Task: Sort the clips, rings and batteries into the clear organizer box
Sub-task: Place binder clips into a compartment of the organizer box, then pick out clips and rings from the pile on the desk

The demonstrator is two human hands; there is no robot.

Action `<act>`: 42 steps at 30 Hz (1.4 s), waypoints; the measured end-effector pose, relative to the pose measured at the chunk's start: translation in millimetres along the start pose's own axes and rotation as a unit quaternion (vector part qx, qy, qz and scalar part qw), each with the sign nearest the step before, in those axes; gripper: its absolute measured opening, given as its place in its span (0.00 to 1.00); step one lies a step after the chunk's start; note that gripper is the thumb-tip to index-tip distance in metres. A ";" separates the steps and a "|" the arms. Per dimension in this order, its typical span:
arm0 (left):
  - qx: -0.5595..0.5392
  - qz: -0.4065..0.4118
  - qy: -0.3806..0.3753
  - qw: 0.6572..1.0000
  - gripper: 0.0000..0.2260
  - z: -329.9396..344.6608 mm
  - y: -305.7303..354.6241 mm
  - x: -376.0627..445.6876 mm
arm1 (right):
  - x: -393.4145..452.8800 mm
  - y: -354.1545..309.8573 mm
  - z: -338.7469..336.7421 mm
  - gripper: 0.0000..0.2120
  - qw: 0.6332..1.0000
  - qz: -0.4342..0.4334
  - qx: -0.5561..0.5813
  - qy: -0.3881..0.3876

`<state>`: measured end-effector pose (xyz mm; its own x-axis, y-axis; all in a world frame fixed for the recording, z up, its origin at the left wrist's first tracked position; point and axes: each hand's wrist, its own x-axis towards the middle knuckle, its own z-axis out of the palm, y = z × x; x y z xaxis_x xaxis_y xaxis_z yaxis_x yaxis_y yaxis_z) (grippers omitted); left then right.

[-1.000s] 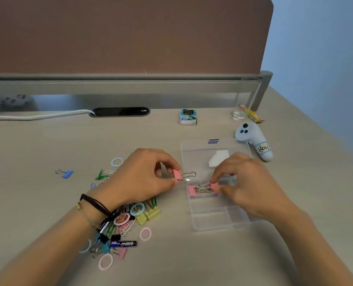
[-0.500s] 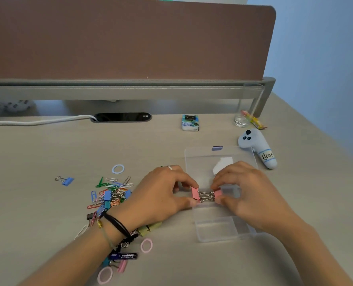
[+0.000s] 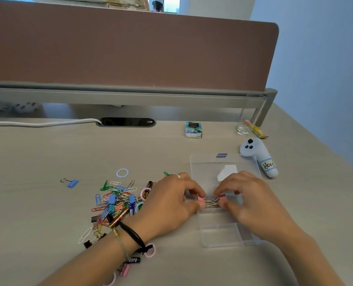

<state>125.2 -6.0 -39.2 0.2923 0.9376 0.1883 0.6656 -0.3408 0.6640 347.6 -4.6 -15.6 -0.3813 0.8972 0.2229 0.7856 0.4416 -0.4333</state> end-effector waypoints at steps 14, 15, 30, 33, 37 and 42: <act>0.057 -0.045 0.038 0.997 0.08 -79.0 -32.0 -48.1 | 22.9 -76.4 21.5 0.09 0.995 -0.090 0.000 -0.031; 0.065 -0.050 0.040 0.996 0.08 -85.3 -36.5 -57.1 | 23.1 -85.6 26.3 0.09 0.994 -0.096 -0.002 -0.047; 0.052 -0.045 0.056 0.996 0.08 -97.6 -51.8 -121.2 | 12.4 -142.6 72.2 0.10 0.984 -0.092 -0.129 -0.079; 0.098 -0.033 0.038 0.994 0.12 -90.2 -46.5 -120.7 | 12.3 -141.2 74.9 0.04 0.986 -0.099 -0.113 -0.074; 0.124 -0.033 0.027 0.991 0.13 -87.3 -46.3 -119.4 | 12.7 -137.8 70.5 0.02 0.994 -0.085 -0.043 -0.047; 0.128 -0.032 0.036 0.991 0.09 -89.9 -51.5 -118.8 | 11.5 -134.8 65.7 0.02 0.998 -0.067 0.002 -0.014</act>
<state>-5.6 -93.6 -30.7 0.2000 0.9573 0.2087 0.8358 -0.2778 0.4736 205.2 -53.2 -12.0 -0.4969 0.8296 0.2547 0.7246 0.5581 -0.4043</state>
